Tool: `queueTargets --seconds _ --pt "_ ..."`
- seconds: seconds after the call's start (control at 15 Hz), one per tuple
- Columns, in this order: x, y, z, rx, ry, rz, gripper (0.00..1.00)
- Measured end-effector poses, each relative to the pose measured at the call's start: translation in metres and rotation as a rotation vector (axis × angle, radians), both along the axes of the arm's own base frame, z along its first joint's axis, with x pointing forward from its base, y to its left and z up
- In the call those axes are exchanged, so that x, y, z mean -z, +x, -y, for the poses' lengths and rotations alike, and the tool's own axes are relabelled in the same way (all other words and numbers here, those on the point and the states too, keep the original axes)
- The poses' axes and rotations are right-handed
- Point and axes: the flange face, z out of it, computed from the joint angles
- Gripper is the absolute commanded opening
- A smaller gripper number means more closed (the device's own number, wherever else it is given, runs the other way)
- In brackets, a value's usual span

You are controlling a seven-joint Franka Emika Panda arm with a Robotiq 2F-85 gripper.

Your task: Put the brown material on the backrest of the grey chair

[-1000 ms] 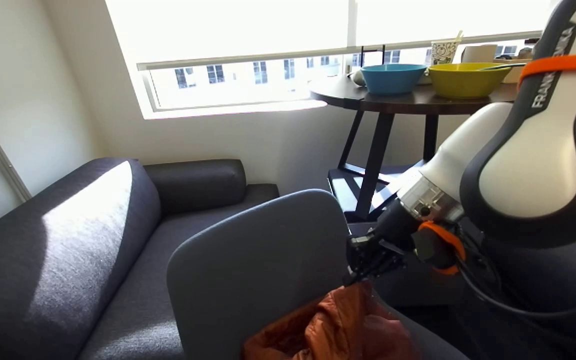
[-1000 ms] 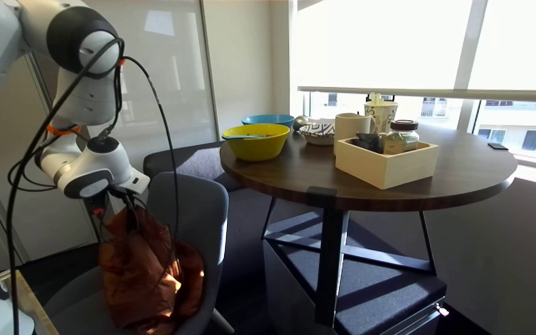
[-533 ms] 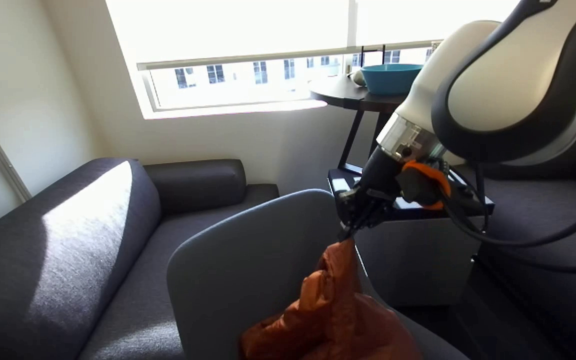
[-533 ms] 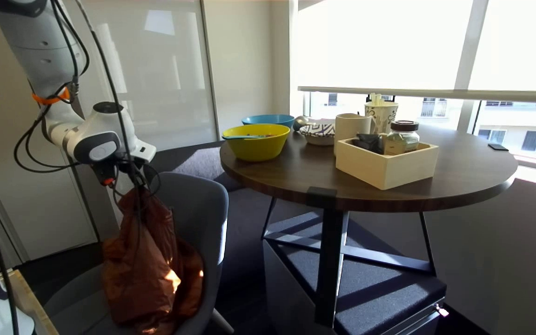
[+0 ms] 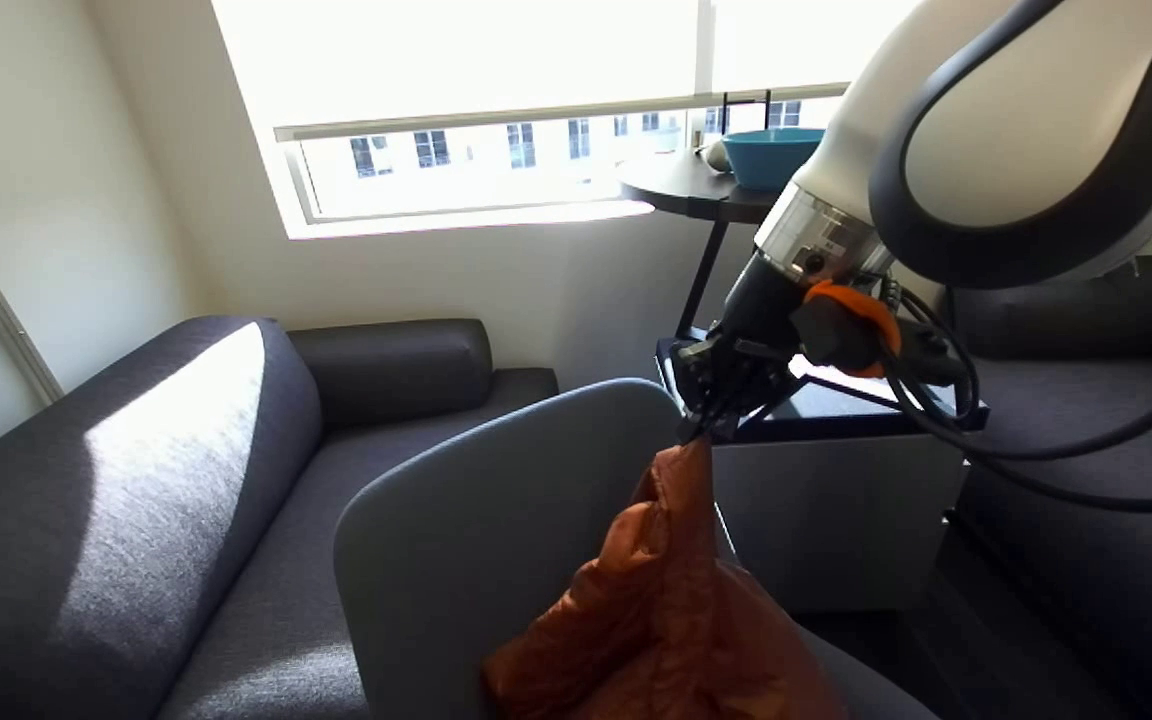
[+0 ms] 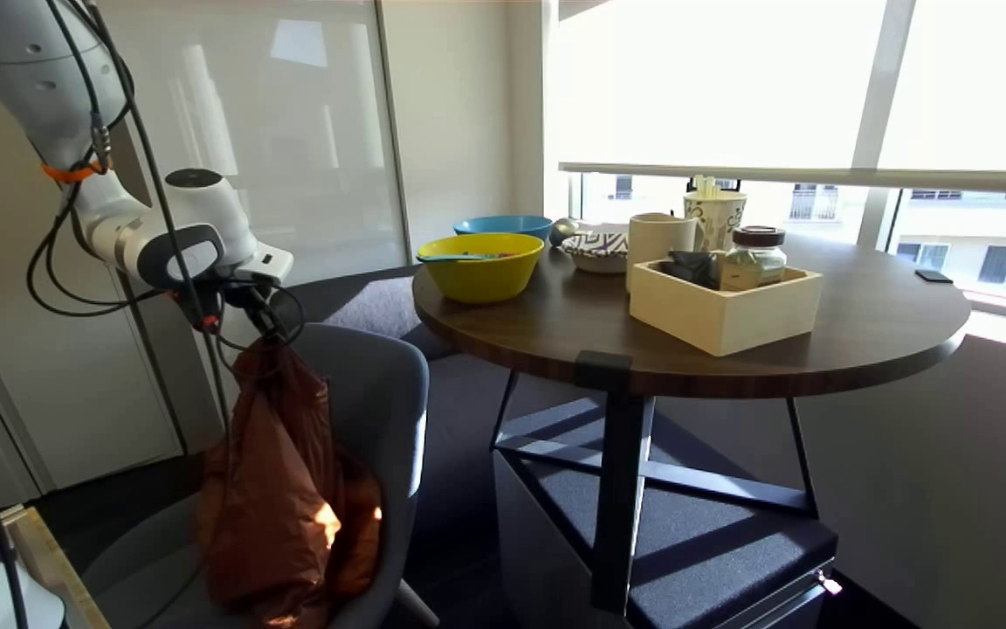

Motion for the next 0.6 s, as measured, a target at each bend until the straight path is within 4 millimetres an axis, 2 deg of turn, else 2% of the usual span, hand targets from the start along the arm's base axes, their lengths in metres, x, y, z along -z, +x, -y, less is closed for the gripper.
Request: queueTargets --seconds 0.07,0.2,0.4,0.6 --pt "-0.007 0.008 0.005 -0.001 -0.013 0.03 0.01" --pt "-0.038 0.032 0.014 -0.007 -0.05 0.116 0.01" --pt "-0.107 0.067 0.019 -0.031 -0.116 0.25 0.01" --pt "-0.183 0.084 0.008 -0.113 -0.221 0.371 0.01"
